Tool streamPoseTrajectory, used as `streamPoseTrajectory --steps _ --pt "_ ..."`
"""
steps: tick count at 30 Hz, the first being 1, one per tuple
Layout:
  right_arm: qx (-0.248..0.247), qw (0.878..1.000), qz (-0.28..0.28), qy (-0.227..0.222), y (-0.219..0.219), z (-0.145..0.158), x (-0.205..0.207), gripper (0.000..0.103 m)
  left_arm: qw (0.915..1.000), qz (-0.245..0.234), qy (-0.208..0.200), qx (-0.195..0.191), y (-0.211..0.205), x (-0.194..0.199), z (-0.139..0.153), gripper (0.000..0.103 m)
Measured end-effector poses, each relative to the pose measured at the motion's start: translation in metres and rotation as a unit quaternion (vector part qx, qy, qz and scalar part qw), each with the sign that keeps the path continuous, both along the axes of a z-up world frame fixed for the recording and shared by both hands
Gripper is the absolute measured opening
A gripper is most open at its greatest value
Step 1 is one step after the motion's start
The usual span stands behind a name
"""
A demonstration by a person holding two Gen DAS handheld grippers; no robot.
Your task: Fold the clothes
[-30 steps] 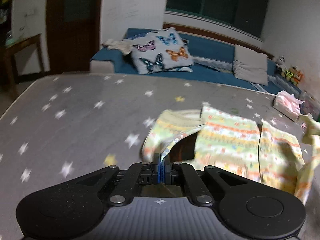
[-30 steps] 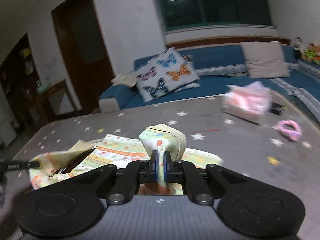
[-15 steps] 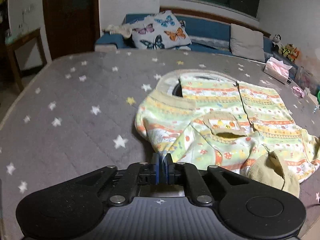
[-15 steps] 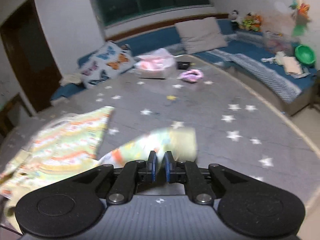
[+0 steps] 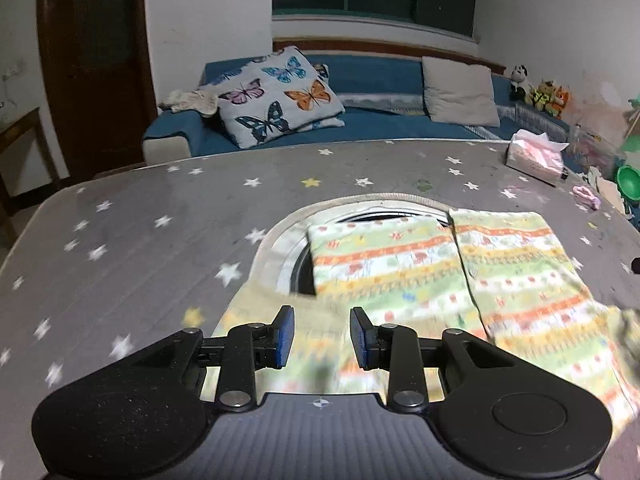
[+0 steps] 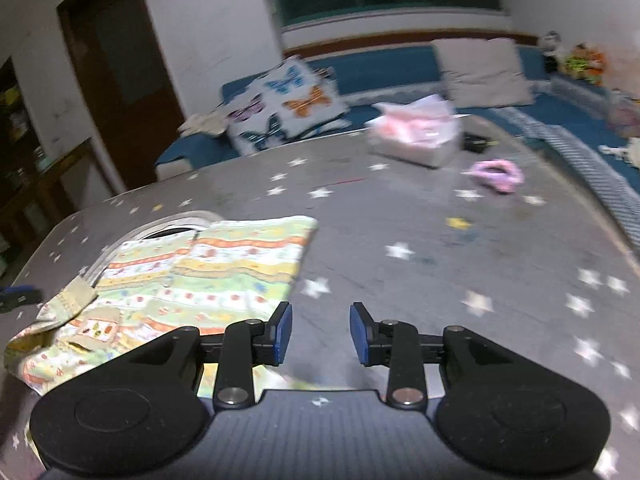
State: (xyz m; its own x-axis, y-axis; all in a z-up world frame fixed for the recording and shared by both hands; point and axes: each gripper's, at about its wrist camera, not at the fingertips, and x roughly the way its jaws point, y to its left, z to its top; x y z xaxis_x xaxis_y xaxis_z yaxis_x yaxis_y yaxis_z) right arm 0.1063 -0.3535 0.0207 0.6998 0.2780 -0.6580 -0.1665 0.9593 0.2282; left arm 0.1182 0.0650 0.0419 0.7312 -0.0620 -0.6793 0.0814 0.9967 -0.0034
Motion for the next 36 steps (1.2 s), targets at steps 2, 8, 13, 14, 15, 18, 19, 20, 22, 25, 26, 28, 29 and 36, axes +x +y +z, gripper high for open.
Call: streamPoseTrajectory --steps 2,8,13,14,15,18,19,20,22,25,26,28,29,36 --pt "-0.002 1.000 0.014 0.006 0.013 -0.006 0.020 0.032 0.9999 0.001 0.013 -0.002 -0.004 0.024 -0.009 0.033" --pt "-0.015 0.999 0.024 0.029 0.034 -0.030 0.077 0.035 0.9992 0.005 0.038 0.009 -0.013 0.084 -0.033 0.033" --pt "-0.011 0.999 0.016 0.041 0.037 -0.045 0.106 0.037 0.9988 0.001 0.046 0.017 -0.016 0.110 -0.047 0.032" --pt "-0.010 0.999 0.017 0.039 0.037 -0.047 0.110 0.037 0.9987 -0.003 0.047 0.018 -0.016 0.112 -0.049 0.032" --pt "-0.012 0.999 0.019 0.037 0.038 -0.047 0.113 0.037 0.9986 -0.006 0.048 0.019 -0.016 0.115 -0.052 0.029" --pt "-0.018 0.999 0.027 0.034 0.042 -0.047 0.122 0.019 0.9987 -0.011 0.041 0.029 -0.018 0.119 -0.056 0.009" --pt "-0.019 0.999 0.030 0.035 0.044 -0.048 0.124 0.011 0.9988 -0.013 0.038 0.030 -0.018 0.120 -0.056 0.004" --pt "-0.022 0.999 0.033 0.036 0.047 -0.048 0.127 0.008 0.9989 -0.012 0.037 0.027 -0.017 0.121 -0.056 0.002" --pt "-0.035 0.998 0.039 0.026 0.054 -0.046 0.135 0.002 0.9992 -0.008 0.029 0.026 -0.015 0.125 -0.054 0.001" --pt "-0.048 0.998 0.042 0.000 0.066 -0.039 0.150 0.002 0.9996 0.005 0.008 0.026 -0.010 0.133 -0.049 0.000" --pt "-0.049 0.998 0.040 -0.003 0.069 -0.038 0.155 0.002 0.9996 0.009 0.002 0.026 -0.009 0.137 -0.048 0.000" --pt "-0.055 0.998 0.038 -0.004 0.075 -0.039 0.168 0.002 0.9994 0.012 -0.008 0.032 -0.009 0.145 -0.047 0.000" --pt "-0.060 0.998 0.038 0.000 0.078 -0.040 0.175 0.002 0.9995 0.011 -0.007 0.030 -0.008 0.150 -0.047 0.000" --pt "-0.069 0.995 0.069 0.002 0.087 -0.028 0.160 0.031 0.9999 0.006 0.004 0.013 0.012 0.133 -0.032 0.014"
